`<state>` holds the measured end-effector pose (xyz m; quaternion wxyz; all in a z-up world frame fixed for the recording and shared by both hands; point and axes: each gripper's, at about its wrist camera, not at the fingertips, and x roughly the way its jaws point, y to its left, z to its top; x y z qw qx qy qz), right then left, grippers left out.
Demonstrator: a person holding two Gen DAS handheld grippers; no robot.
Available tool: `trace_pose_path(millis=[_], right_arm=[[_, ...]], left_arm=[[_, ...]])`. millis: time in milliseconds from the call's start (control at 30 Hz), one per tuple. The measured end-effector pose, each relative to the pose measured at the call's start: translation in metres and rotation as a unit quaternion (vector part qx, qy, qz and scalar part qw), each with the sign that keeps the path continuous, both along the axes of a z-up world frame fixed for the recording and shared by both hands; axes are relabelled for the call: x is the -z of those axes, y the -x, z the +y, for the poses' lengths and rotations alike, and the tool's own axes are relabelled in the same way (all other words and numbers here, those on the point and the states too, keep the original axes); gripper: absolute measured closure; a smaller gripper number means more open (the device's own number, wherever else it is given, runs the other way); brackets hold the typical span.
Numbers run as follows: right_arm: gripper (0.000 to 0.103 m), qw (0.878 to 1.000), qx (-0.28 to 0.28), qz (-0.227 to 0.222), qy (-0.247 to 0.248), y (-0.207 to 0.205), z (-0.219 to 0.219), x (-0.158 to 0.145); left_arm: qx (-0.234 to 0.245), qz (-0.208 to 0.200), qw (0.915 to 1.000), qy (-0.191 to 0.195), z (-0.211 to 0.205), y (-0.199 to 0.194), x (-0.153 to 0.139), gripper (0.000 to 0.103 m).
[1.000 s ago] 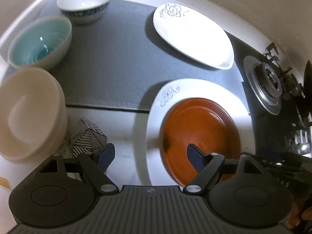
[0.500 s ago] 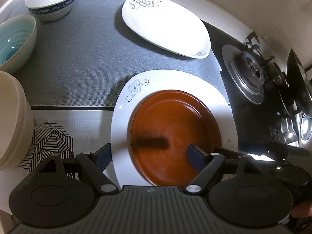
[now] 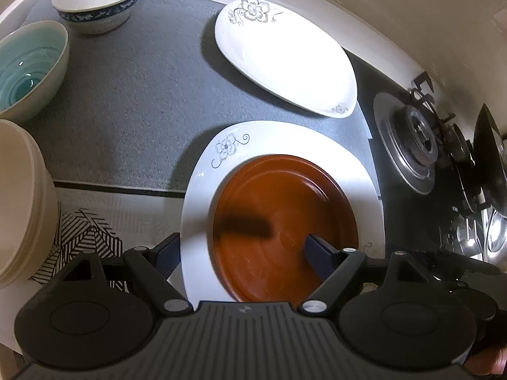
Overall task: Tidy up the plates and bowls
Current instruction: 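Lower the brown plate onto the white plate and open both grippers, then move both grippers to the rim of the other white flower plate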
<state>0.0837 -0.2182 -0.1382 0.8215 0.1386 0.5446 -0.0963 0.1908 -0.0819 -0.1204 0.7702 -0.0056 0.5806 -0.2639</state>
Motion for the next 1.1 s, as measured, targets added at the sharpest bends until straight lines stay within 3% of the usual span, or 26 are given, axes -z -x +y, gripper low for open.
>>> trace_pose_path(millis=[267,400,500,733,867,933,1100], right_arm=[[0.043,1.0,-0.011,-0.021,0.016,-0.014,-0.002,-0.006],[0.047,0.999,-0.031,-0.04,-0.019,-0.021,-0.001,-0.009],[0.045,0.999,-0.025,-0.04,-0.015,-0.02,-0.004,-0.01],[0.043,0.999,0.0,-0.044,-0.017,-0.021,-0.024,-0.017],[0.042,0.997,0.007,-0.071,-0.011,-0.03,-0.041,-0.028],[0.041,0.996,0.011,-0.085,-0.008,-0.037,-0.051,-0.033],[0.038,0.993,0.021,-0.117,-0.014,-0.059,-0.079,-0.038]], left_arm=[[-0.006,-0.011,0.9999,-0.009,-0.011,-0.011,0.0,0.017],[0.003,-0.004,0.9999,-0.015,-0.016,-0.016,0.001,0.017],[-0.002,-0.012,0.9993,-0.034,-0.015,-0.017,-0.002,0.009],[-0.014,-0.063,0.9926,-0.102,-0.013,-0.021,-0.015,0.009],[-0.034,-0.084,0.991,-0.099,-0.011,-0.034,-0.03,0.008],[-0.053,-0.092,0.9898,-0.096,-0.011,-0.044,-0.036,0.001],[-0.086,-0.127,0.984,-0.089,-0.02,-0.069,-0.05,0.0]])
